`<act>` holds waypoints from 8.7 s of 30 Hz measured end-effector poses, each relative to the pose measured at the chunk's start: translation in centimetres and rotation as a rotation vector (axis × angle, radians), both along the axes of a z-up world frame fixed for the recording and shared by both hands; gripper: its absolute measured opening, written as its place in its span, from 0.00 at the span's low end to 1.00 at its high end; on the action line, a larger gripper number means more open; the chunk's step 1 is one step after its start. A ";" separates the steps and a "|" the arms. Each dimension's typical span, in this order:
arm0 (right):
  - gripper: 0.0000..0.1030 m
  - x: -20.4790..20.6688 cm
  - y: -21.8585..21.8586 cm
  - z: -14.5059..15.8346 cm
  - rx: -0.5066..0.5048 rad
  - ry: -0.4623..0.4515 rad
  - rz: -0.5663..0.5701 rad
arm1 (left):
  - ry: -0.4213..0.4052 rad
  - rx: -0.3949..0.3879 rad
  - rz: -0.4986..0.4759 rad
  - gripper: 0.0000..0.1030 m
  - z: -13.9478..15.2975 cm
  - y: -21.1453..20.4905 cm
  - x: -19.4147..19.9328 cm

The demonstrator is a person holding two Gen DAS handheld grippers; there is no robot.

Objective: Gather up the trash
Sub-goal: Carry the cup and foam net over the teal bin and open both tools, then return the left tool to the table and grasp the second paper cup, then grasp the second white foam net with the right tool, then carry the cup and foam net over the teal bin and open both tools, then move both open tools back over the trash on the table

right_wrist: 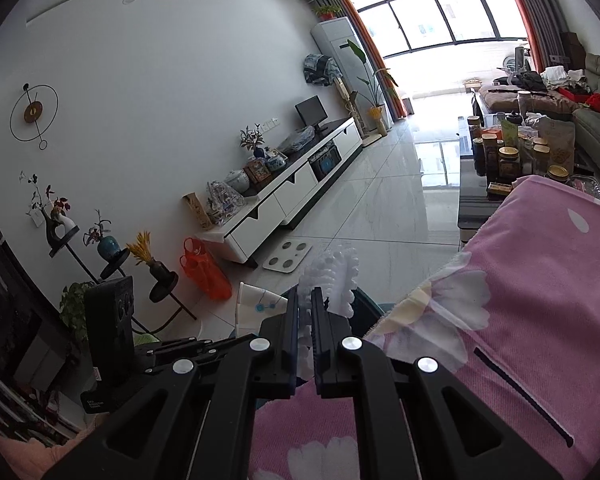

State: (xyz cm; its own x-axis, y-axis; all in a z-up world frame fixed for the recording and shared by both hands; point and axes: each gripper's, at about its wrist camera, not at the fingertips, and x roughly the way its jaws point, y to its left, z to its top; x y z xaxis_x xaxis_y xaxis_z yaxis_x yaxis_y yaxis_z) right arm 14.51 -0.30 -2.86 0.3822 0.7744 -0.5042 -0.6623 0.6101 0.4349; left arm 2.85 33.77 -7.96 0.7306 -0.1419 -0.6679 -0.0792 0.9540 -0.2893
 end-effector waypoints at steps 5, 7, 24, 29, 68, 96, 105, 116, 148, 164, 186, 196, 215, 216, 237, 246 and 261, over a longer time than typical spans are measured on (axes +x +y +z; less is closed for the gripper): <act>0.07 0.9 2.7 -1.8 -0.055 0.055 0.024 | 0.045 -0.012 -0.006 0.04 -1.8 -0.7 1.6; 0.10 1.3 3.4 -2.7 -0.077 0.071 0.021 | 0.058 -0.015 -0.002 0.04 -2.3 -1.2 2.1; 0.48 1.1 4.2 -3.3 -0.105 0.108 0.084 | -0.040 0.030 0.068 0.30 1.4 -3.0 2.0; 0.48 0.7 4.4 -2.9 -0.089 0.102 0.104 | -0.046 0.045 0.070 0.31 1.7 -3.3 1.3; 0.50 -14.4 -37.5 -3.1 -0.128 -0.004 -0.883 | -0.086 0.072 -0.619 0.66 3.3 -37.3 5.9; 0.61 -18.0 -42.4 -7.2 -0.075 0.110 -0.950 | 0.089 -0.020 -0.507 0.72 0.8 -39.4 10.0; 0.64 -18.3 -42.5 -7.7 -0.070 0.135 -0.937 | 0.012 0.001 -0.517 0.72 2.6 -37.4 7.8; 0.10 -17.9 -41.2 -7.6 -0.104 0.135 -0.878 | -0.027 0.021 -0.470 0.72 3.5 -33.0 5.4; 0.16 -19.1 -37.1 -2.1 -0.242 -0.027 -0.796 | -0.090 0.028 -0.397 0.72 4.6 -25.4 1.2; 0.16 -10.7 -23.7 1.7 -0.044 -0.109 -0.382 | -0.137 0.054 -0.224 0.72 6.6 -16.7 -1.5; 0.16 -0.3 -5.0 0.2 -0.039 0.003 -0.013 | -0.052 0.129 0.020 0.72 4.6 -3.3 -2.8; 0.17 1.9 0.4 -0.9 -0.103 0.024 0.028 | 0.013 0.126 0.049 0.72 2.3 -2.0 -2.0; 0.18 4.5 4.9 -4.1 -0.185 0.097 0.010 | 0.113 0.126 0.080 0.72 -1.7 -1.0 1.1; 0.18 4.5 5.0 -4.2 -0.186 0.103 0.010 | 0.118 0.125 0.081 0.72 -1.8 -0.9 1.3; 0.38 5.4 6.8 -5.3 -0.184 0.184 0.019 | 0.123 0.072 0.112 0.73 -2.6 -0.4 3.2; 0.39 4.4 4.9 -4.3 -0.144 0.170 0.021 | 0.053 0.074 0.113 0.73 -0.1 -1.8 1.9; 0.50 -2.4 -6.1 0.6 -0.066 -0.018 -0.077 | -0.089 0.034 -0.094 0.78 4.6 -10.5 -0.3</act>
State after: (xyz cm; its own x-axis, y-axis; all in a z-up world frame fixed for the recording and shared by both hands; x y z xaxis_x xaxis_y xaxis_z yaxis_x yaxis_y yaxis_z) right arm 12.09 -6.43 -2.30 0.4493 0.7073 -0.5457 -0.6195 0.6868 0.3801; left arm 2.56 23.26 -3.36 0.7717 -0.1907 -0.6068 0.0354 0.9654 -0.2584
